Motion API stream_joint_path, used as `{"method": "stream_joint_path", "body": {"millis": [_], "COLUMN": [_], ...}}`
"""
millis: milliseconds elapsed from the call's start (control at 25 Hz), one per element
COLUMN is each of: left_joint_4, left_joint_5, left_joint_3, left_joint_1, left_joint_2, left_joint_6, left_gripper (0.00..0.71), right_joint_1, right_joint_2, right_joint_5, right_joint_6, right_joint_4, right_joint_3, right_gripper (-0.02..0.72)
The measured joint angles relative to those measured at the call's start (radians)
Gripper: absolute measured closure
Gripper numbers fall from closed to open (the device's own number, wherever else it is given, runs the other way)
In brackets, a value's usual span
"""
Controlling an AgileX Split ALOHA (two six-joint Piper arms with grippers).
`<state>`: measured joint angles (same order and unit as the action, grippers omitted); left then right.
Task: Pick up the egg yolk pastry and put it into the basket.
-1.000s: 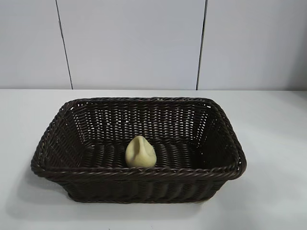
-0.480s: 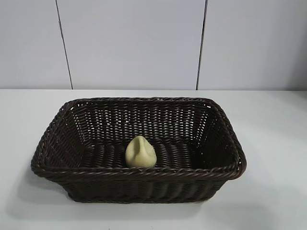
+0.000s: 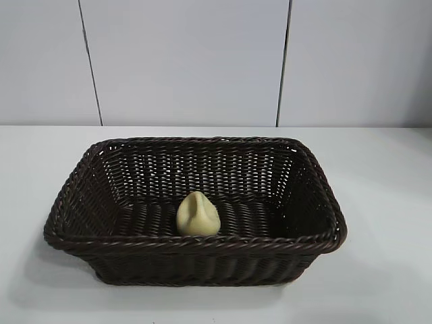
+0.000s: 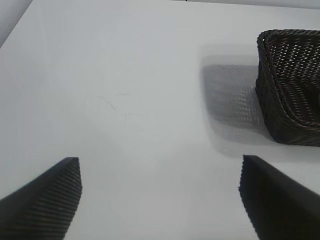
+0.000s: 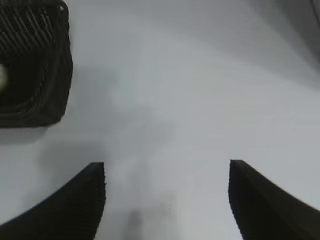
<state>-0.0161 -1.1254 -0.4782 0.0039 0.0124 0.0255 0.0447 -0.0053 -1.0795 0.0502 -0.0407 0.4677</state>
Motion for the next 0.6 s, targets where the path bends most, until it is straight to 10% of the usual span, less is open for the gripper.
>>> {"method": "stream_joint_path", "body": {"millis": [600], "left_joint_4": [0.000], "left_joint_5": [0.000], "left_joint_3": [0.000], "left_joint_1": [0.000], "left_joint_2": [0.000], "left_joint_6": [0.000], "left_gripper": [0.086], "right_joint_1": [0.000], "right_joint_2": [-0.012], "right_joint_5": [0.001], "right_joint_6": [0.001], "right_joint_4": [-0.001], "right_joint_3": [0.002], "right_gripper": [0.199]}}
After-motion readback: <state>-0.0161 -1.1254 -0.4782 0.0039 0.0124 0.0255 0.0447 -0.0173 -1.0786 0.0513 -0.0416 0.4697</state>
